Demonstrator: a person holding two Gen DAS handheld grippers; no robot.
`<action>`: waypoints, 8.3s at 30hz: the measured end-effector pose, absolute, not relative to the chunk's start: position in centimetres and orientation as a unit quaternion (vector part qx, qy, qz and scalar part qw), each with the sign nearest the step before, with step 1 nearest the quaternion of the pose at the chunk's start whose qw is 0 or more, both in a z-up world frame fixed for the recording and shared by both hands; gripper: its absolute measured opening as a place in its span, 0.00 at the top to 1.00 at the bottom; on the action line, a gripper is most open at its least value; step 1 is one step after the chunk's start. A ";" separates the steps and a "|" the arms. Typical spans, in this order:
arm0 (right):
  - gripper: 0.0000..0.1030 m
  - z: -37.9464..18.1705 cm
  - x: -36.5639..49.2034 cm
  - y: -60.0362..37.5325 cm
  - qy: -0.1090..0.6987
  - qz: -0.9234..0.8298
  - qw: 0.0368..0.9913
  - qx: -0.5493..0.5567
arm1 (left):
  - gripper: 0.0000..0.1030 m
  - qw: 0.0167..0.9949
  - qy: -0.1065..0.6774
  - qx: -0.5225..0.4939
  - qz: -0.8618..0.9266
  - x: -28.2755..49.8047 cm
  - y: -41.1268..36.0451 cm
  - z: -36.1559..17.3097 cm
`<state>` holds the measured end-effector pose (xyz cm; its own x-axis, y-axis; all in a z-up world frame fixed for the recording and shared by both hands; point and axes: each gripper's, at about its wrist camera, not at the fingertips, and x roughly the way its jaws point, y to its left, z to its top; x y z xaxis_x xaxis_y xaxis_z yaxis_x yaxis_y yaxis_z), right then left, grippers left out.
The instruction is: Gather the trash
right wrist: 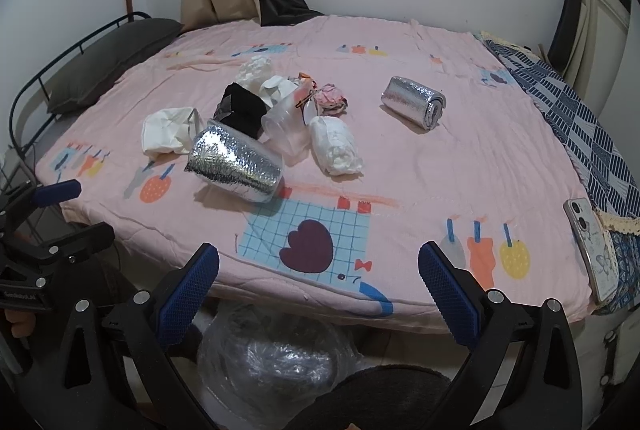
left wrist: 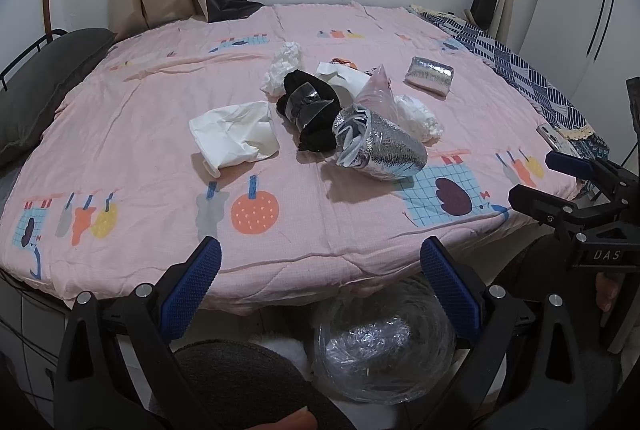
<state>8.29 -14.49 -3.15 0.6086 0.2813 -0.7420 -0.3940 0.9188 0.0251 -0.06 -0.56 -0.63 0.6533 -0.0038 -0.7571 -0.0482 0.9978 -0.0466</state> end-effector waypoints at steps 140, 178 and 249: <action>0.23 -7.3 10.1 -11.3 0.441 0.259 0.860 0.002 | 0.20 0.891 0.448 -0.023 0.068 4.1 1.0 -4.7; 0.24 -23.8 8.5 -15.2 0.685 0.105 0.720 0.018 | 0.19 0.718 0.694 0.041 -0.029 1.9 -9.7 -21.5; 0.09 -13.1 7.5 -15.2 0.503 0.124 0.853 -0.060 | 0.06 0.833 0.552 0.011 -0.038 -0.4 -5.7 -11.3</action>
